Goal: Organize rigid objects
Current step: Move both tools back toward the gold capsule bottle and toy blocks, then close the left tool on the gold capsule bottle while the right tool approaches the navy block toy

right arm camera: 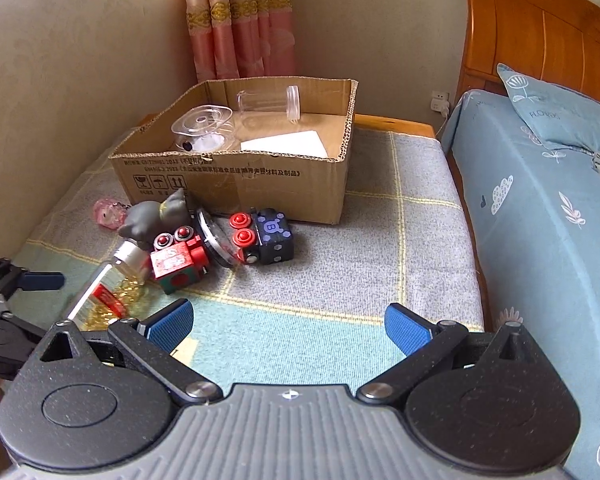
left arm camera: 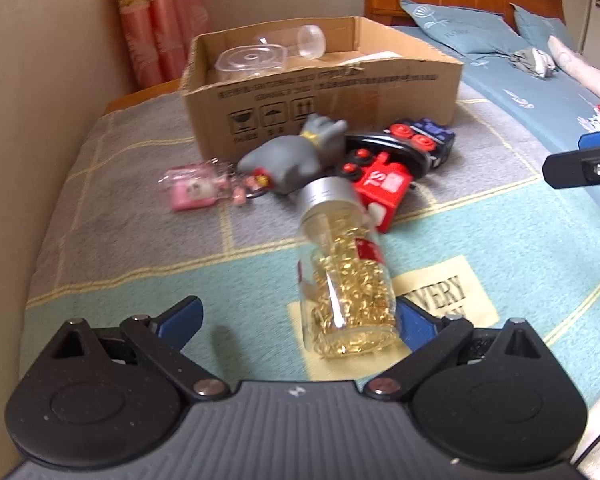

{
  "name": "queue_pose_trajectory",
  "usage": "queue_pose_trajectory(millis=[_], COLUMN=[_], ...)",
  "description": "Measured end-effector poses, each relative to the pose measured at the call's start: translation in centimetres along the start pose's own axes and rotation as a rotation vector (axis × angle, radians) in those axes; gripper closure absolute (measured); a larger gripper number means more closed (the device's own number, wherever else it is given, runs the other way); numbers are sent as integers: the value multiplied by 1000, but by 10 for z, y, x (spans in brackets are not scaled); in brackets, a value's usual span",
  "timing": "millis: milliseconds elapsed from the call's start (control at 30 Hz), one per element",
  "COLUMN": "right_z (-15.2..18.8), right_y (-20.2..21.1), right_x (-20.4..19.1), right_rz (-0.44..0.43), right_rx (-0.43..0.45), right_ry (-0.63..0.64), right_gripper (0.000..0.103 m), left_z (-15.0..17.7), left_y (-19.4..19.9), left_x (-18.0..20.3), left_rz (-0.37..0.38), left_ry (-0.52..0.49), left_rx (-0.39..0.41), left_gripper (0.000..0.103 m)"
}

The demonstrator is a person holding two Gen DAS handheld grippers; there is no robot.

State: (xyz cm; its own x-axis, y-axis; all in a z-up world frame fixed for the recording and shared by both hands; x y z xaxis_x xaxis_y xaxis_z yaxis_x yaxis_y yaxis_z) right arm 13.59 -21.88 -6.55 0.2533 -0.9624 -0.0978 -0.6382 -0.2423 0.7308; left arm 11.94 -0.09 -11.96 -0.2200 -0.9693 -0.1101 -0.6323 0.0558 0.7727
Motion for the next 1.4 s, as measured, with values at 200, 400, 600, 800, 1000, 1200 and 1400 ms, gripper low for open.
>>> queue_pose_trajectory(millis=[200,400,600,800,1000,1200,1400], right_z=[-4,-8,-17,-23,-29,-26,-21], right_y=[-29,-49,-67,-89,-105,-108,-104], right_x=[6,13,14,6,9,21,42], right_rz=[31,53,44,24,11,-18,-30], right_rx=[-44,-76,-76,-78,-65,-66,-70], right_ry=[36,77,144,220,229,202,154], right_gripper=[0,0,0,0,0,0,0], left_z=[10,11,10,18,21,16,9], left_y=[4,-4,-7,0,7,5,0], left_x=[-20,-48,-54,-41,-17,4,16], left_rz=[-48,-96,-100,-43,33,70,93], left_ry=[24,93,108,76,16,-27,-43], left_rx=[-5,-15,-14,-24,-35,-28,-21], left_gripper=[3,3,3,3,3,3,3])
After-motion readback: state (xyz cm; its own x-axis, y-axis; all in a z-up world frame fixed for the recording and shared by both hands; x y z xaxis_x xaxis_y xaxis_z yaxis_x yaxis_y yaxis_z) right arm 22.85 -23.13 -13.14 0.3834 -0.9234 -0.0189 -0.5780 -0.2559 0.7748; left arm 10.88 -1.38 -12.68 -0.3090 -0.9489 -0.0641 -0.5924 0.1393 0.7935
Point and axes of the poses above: each gripper's, at about its wrist camera, not at the fingertips, and y roughly against the way its jaws point, x to its right, z to its underside, the point moved 6 cm from there along -y, roughly the way its jaws point, and after that the axes turned 4 degrees about -z, right-handed, at the moved point
